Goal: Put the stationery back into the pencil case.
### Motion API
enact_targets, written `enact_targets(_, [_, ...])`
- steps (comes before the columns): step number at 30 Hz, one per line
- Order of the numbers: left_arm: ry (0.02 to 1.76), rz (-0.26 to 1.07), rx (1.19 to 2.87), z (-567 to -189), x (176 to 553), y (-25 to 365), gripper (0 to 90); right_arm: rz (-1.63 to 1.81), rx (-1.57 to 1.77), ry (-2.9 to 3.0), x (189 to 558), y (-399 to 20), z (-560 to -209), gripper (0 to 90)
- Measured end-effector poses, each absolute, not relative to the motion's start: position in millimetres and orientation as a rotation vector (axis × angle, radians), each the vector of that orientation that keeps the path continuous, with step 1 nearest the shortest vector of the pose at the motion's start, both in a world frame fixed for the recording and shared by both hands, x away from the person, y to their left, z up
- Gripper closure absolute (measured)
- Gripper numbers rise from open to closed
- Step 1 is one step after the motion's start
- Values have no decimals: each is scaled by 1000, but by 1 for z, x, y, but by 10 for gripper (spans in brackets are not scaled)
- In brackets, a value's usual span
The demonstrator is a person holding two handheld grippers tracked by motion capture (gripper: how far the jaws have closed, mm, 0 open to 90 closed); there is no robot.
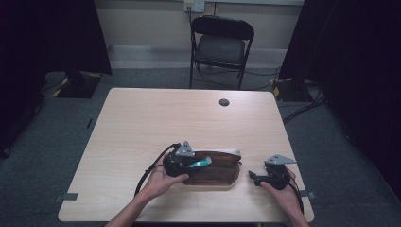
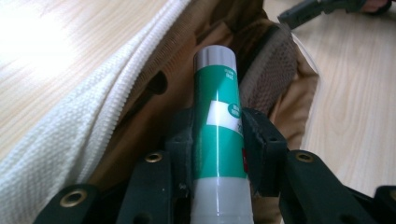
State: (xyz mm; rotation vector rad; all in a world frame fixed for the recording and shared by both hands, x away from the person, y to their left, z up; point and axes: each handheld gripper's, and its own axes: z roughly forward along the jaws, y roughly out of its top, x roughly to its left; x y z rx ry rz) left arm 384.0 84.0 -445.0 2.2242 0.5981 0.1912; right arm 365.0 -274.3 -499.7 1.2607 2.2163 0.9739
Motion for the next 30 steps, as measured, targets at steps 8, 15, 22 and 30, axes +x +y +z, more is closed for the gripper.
enact_targets(8, [611,199,2182,-445,384,83,607,974,1261,2216,365,-274,-500,174])
enact_targets(15, [595,232,2210,-446,383,81,635,975,1258,2217,365,-274,-500,173])
enact_targets(22, [599,273,2192,-444,380,78,659,977,1258,2220,365,-274,-500,173])
enact_targets(30, [620,289,2144,-445,382,71,606,977,1257,2219,366,-274,-500,173])
